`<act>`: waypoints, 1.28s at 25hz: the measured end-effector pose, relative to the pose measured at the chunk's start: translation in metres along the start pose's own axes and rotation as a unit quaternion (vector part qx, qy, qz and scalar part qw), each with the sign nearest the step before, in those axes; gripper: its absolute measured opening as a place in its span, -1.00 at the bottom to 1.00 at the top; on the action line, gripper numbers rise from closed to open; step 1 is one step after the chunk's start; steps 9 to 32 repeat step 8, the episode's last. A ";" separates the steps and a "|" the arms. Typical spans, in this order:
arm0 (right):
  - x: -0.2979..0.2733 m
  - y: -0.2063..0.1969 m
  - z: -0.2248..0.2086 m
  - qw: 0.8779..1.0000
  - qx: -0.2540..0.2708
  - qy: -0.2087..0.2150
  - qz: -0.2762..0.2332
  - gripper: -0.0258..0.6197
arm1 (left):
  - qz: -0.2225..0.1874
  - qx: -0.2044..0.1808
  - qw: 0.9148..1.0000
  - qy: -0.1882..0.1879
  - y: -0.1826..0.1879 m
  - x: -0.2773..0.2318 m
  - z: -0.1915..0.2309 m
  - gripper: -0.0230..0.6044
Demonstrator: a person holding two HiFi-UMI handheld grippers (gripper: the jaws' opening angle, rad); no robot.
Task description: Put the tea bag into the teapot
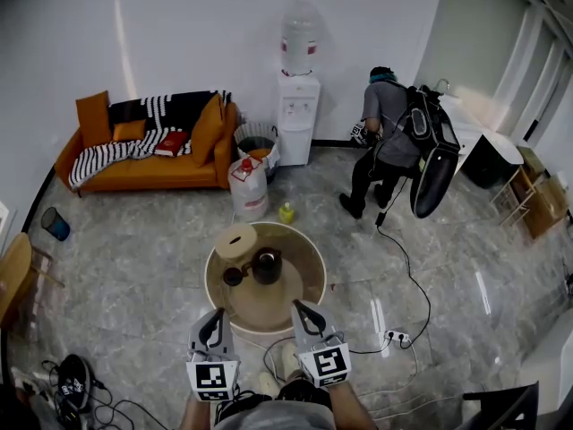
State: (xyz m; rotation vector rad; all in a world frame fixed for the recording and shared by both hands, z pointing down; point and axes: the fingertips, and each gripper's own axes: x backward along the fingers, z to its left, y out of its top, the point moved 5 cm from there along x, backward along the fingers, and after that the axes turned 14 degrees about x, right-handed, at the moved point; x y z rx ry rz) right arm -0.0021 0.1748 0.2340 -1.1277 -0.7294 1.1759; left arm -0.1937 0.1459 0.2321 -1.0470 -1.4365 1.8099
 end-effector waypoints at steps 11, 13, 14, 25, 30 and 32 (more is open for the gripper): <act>0.001 -0.001 0.000 1.000 0.000 0.002 0.001 -0.92 | 0.002 -0.001 1.000 -0.003 0.001 -0.003 -0.005 -0.87; 0.001 -0.001 0.000 1.000 0.000 0.002 0.001 -0.92 | 0.002 -0.001 1.000 -0.003 0.001 -0.003 -0.005 -0.87; 0.001 -0.001 0.000 1.000 0.000 0.002 0.001 -0.92 | 0.002 -0.001 1.000 -0.003 0.001 -0.003 -0.005 -0.87; 0.001 -0.001 0.000 1.000 0.000 0.002 0.001 -0.92 | 0.002 -0.001 1.000 -0.003 0.001 -0.003 -0.005 -0.87; 0.001 -0.001 0.000 1.000 0.000 0.002 0.001 -0.92 | 0.002 -0.001 1.000 -0.003 0.001 -0.003 -0.005 -0.87; 0.001 -0.001 0.000 1.000 0.000 0.002 0.001 -0.92 | 0.002 -0.001 1.000 -0.003 0.001 -0.003 -0.005 -0.87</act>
